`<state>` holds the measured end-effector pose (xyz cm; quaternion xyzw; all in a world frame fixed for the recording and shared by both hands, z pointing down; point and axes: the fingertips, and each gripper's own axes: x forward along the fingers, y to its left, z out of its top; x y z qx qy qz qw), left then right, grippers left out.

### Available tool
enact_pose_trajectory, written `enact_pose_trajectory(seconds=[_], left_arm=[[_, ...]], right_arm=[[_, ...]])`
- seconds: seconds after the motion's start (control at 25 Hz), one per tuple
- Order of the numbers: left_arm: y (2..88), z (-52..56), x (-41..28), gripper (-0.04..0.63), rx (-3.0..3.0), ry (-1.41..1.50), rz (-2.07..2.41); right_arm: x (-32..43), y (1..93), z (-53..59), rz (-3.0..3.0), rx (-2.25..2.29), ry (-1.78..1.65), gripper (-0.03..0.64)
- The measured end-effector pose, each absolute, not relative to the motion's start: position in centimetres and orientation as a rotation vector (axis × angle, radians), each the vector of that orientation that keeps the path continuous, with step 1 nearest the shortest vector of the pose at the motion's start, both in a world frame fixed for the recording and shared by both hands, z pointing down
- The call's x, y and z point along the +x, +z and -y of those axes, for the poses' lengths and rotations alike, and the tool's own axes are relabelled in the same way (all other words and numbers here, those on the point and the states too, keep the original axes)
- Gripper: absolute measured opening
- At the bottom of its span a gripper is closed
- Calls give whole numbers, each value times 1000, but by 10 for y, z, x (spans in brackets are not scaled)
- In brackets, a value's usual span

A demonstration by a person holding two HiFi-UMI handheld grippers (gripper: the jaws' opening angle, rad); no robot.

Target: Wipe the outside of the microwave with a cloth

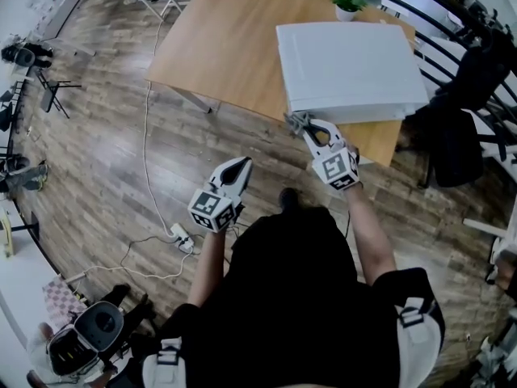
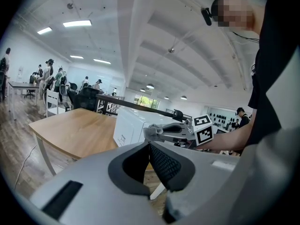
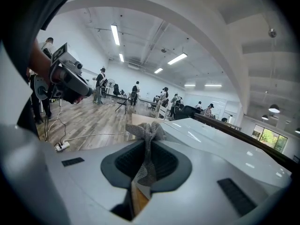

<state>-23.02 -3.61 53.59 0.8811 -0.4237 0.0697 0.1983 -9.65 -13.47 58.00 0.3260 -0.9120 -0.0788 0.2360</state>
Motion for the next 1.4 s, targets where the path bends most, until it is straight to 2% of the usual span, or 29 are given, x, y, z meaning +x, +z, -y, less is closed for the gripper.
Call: enact_pose_trajectory(seconds=[0.56,1.4], left_arm=[[539,48,-235,3,2499,222,1103],[533,63,-206,3,2411,195,1252]], right_arm=[[-98,584,145,2470,965,-187,37],[-71,587,161,2493,899,-245,35]])
